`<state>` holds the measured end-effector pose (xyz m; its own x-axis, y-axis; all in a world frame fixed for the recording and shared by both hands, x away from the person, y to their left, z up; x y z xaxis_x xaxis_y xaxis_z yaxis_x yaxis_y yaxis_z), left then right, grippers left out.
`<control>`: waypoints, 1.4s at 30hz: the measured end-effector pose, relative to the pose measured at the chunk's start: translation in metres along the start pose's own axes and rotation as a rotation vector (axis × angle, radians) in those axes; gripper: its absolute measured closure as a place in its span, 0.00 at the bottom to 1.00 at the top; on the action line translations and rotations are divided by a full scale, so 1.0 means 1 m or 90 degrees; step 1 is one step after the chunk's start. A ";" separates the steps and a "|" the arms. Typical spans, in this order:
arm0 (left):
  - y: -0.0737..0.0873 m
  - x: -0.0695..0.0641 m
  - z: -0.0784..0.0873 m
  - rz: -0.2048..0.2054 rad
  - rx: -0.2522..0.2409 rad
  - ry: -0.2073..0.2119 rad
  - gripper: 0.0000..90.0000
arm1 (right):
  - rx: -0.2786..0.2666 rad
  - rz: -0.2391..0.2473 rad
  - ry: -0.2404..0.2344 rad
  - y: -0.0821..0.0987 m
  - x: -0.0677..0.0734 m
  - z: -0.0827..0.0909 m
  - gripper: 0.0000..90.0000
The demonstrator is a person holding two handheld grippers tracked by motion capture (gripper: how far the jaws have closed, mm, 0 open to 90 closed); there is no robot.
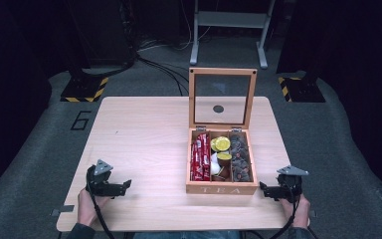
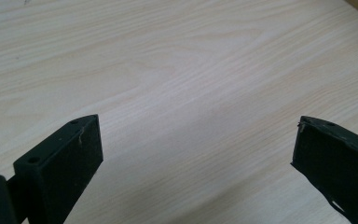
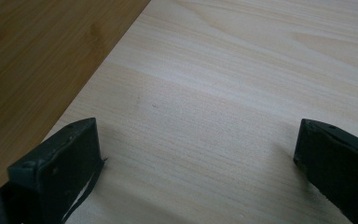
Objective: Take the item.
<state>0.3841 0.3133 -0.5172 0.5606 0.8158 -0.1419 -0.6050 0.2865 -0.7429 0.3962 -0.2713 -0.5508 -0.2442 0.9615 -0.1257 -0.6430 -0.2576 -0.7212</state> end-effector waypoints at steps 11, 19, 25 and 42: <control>-0.022 -0.016 -0.001 -0.019 -0.011 0.031 0.02 | 0.000 0.000 0.000 0.000 0.000 0.000 0.00; -0.037 -0.026 -0.001 -0.036 -0.017 0.048 0.02 | 0.000 -0.001 0.000 0.000 0.000 0.000 0.00; -0.047 -0.033 -0.005 -0.052 -0.016 0.061 0.03 | 0.000 0.000 0.000 0.000 0.000 0.000 0.00; -0.077 -0.054 -0.012 -0.092 -0.027 0.107 0.04 | 0.001 -0.002 0.000 0.000 0.000 0.000 0.00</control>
Point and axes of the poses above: each handheld gripper's, and its own axes: z roughly backward along the jaws, y roughly out of its underside, x roughly to its left, the point moved 3 cm from there along -z, roughly forward along the jaws, and after that the axes turned 10 degrees about y, right-handed, at the moved point
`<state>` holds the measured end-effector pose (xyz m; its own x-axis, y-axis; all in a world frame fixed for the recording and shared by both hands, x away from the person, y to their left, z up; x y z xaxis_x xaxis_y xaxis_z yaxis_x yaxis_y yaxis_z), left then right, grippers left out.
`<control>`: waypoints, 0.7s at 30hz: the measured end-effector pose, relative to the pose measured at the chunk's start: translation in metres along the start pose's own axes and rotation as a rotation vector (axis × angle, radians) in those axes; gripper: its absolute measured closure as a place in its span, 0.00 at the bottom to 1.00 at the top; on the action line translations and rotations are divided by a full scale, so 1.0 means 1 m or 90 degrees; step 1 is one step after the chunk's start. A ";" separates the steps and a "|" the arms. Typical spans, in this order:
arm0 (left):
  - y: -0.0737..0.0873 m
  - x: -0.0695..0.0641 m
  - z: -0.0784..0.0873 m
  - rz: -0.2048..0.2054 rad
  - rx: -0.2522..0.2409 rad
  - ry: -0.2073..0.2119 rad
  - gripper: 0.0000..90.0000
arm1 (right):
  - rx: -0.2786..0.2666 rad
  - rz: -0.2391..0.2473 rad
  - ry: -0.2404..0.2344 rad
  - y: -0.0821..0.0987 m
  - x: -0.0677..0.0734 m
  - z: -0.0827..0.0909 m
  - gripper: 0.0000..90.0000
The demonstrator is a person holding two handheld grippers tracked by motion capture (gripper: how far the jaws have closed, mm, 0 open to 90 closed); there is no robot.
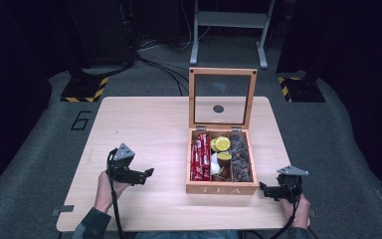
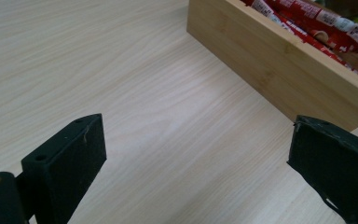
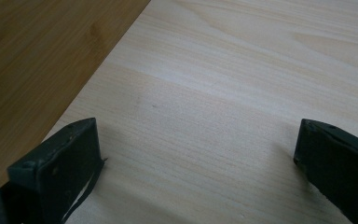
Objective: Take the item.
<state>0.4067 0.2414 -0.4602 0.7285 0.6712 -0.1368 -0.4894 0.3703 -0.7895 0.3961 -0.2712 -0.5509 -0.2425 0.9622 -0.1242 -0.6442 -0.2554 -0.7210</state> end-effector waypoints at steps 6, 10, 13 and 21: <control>-0.011 -0.006 -0.004 -0.012 -0.006 0.017 0.05 | 0.000 -0.001 0.000 0.000 0.000 0.000 0.00; -0.020 -0.012 -0.009 -0.023 -0.008 0.025 0.05 | 0.000 -0.001 0.000 0.000 0.000 0.000 0.00; -0.026 -0.016 -0.012 -0.031 -0.007 0.033 0.05 | 0.000 -0.001 0.000 0.000 0.000 0.000 0.00; -0.041 -0.026 -0.021 -0.051 -0.006 0.050 0.06 | 0.000 0.000 0.000 0.000 0.000 0.000 0.00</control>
Point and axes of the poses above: each handheld gripper's, and its own axes: z roughly backward along the jaws, y roughly out of its underside, x roughly to its left, the point moved 3 cm from there along -z, roughly forward along the jaws, and after that the axes turned 10 degrees about y, right-handed, at the moved point
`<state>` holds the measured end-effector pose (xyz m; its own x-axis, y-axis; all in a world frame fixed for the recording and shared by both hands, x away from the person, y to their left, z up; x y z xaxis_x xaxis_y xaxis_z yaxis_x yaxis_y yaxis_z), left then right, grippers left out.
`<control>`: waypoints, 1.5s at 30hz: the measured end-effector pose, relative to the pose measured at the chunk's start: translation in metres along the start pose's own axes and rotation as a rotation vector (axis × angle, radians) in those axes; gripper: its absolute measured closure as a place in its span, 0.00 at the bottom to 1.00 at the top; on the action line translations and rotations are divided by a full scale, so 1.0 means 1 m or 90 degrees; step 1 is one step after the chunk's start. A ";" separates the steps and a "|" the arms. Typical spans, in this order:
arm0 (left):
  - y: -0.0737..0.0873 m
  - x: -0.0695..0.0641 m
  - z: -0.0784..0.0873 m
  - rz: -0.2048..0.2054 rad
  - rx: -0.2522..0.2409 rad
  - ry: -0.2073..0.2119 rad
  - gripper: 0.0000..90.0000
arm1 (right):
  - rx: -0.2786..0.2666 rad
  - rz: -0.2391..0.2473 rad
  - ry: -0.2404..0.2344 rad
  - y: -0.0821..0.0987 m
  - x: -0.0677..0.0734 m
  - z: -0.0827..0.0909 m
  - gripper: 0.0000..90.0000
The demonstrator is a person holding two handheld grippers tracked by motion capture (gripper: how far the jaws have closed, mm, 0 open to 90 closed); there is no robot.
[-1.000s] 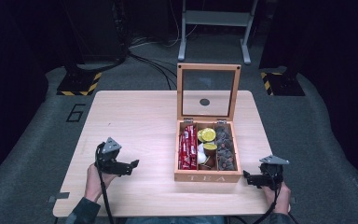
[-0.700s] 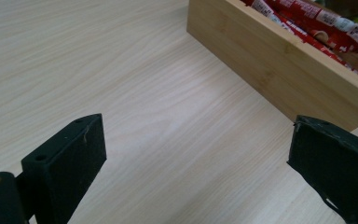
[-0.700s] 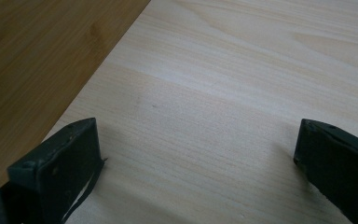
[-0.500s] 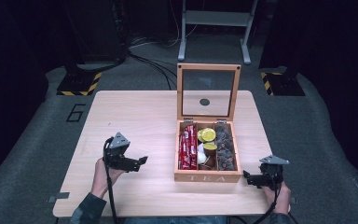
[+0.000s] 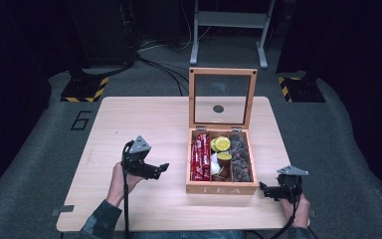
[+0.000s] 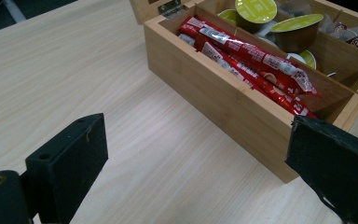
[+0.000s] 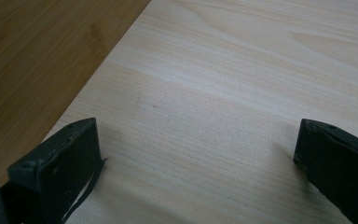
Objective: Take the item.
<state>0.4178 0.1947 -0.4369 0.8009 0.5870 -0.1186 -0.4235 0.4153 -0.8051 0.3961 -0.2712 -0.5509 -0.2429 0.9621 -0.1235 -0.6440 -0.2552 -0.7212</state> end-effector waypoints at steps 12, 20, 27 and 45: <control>-0.019 -0.008 -0.020 -0.014 0.003 0.029 0.06 | 0.000 -0.001 0.000 0.000 0.000 0.000 0.00; -0.035 -0.016 -0.036 -0.028 0.003 0.059 0.06 | 0.000 -0.001 0.000 0.000 0.000 0.000 0.00; -0.048 -0.025 -0.054 -0.043 0.014 0.084 0.07 | 0.000 -0.001 0.000 0.000 0.000 0.000 0.00; -0.070 -0.046 -0.101 -0.065 0.042 0.146 0.07 | -0.001 0.000 0.000 0.000 0.000 0.000 0.00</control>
Point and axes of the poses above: each handheld gripper's, and its own axes: z roughly backward along the jaws, y roughly out of its underside, x roughly to its left, the point moved 3 cm from there along -z, roughly forward along the jaws, and after that the axes turned 10 degrees about y, right-handed, at the moved point
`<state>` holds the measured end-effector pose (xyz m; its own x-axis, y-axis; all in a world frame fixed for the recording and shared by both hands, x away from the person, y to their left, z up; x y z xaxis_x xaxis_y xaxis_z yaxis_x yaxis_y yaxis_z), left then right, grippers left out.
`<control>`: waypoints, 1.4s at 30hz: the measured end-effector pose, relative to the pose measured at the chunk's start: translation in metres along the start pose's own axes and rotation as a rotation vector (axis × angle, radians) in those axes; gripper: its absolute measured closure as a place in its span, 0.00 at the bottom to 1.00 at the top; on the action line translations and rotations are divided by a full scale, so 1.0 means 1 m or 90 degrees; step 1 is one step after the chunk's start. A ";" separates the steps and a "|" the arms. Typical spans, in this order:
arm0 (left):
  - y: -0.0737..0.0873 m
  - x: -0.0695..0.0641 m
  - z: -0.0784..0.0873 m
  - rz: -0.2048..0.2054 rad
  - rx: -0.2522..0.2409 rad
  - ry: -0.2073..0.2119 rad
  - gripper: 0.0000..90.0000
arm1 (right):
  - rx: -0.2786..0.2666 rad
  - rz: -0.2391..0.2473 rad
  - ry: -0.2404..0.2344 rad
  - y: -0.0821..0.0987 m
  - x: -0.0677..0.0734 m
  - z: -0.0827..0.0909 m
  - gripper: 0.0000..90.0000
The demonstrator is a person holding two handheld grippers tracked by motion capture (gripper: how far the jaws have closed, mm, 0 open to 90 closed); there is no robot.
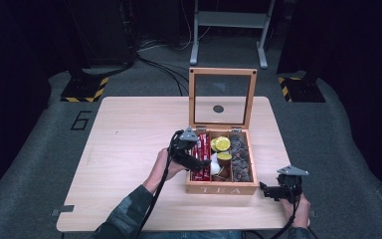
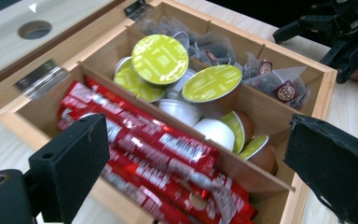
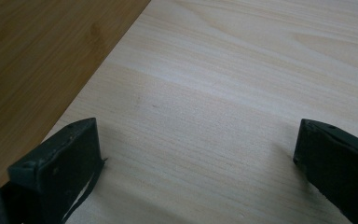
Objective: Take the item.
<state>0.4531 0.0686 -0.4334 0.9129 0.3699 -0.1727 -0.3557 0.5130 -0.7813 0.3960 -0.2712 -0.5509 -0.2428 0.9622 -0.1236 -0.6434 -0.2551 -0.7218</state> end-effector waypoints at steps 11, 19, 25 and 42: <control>-0.007 -0.001 -0.031 -0.013 0.034 0.026 0.12 | 0.000 0.000 0.000 0.000 0.000 0.000 0.00; -0.012 -0.003 -0.052 -0.019 0.059 0.046 0.17 | 0.000 -0.002 0.000 0.000 0.000 0.000 0.00; -0.015 -0.004 -0.062 -0.021 0.074 0.050 0.23 | 0.000 -0.003 0.000 0.000 0.000 0.000 0.00; -0.014 0.000 -0.080 -0.019 0.133 0.031 0.43 | 0.000 -0.003 0.000 0.000 0.001 0.000 0.00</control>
<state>0.4742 0.0001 -0.4704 0.9307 0.3162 -0.1837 -0.3567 0.6742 -0.6466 0.3956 -0.2706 -0.5508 -0.2396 0.9634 -0.1199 -0.6450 -0.2502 -0.7220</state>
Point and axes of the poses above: each handheld gripper's, and its own axes: z roughly backward along the jaws, y roughly out of its underside, x roughly to its left, the point moved 3 cm from there along -z, roughly forward along the jaws, and after that the axes turned 10 degrees about y, right-handed, at the moved point
